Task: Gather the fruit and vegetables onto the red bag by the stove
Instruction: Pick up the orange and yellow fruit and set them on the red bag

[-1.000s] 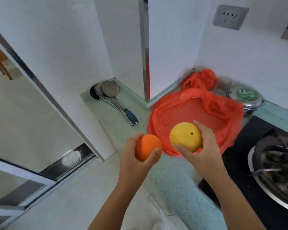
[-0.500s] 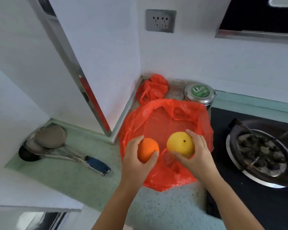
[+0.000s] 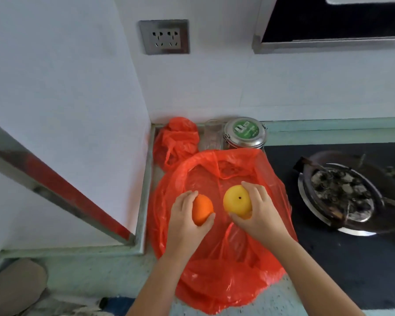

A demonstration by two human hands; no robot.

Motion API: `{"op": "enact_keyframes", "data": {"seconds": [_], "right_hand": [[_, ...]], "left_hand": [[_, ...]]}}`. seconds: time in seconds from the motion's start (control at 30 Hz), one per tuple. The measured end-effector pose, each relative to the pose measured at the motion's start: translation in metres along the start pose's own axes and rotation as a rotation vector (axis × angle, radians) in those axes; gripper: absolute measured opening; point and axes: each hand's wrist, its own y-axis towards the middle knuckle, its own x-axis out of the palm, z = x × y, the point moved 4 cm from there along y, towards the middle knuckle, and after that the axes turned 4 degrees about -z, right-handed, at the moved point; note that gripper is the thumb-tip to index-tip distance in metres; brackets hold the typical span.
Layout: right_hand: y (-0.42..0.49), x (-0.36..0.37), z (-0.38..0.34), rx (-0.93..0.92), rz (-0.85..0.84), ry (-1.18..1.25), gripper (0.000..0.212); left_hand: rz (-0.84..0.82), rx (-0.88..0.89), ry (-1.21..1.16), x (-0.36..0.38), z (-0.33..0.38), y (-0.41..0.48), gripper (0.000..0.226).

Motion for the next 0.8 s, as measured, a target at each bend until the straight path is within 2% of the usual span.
{"op": "enact_keyframes", "data": {"seconds": [0.27,0.8], "right_hand": [[0.045,0.010,0.010,0.045,-0.011,-0.128,0.079],[0.110,0.039,0.041,0.066,0.004,-0.339,0.080]], "left_hand": [[-0.103,0.029,0.094,0.031,-0.022,0.054,0.067],[-0.051,0.122,0.180,0.071,-0.053,0.108,0.069]]}}
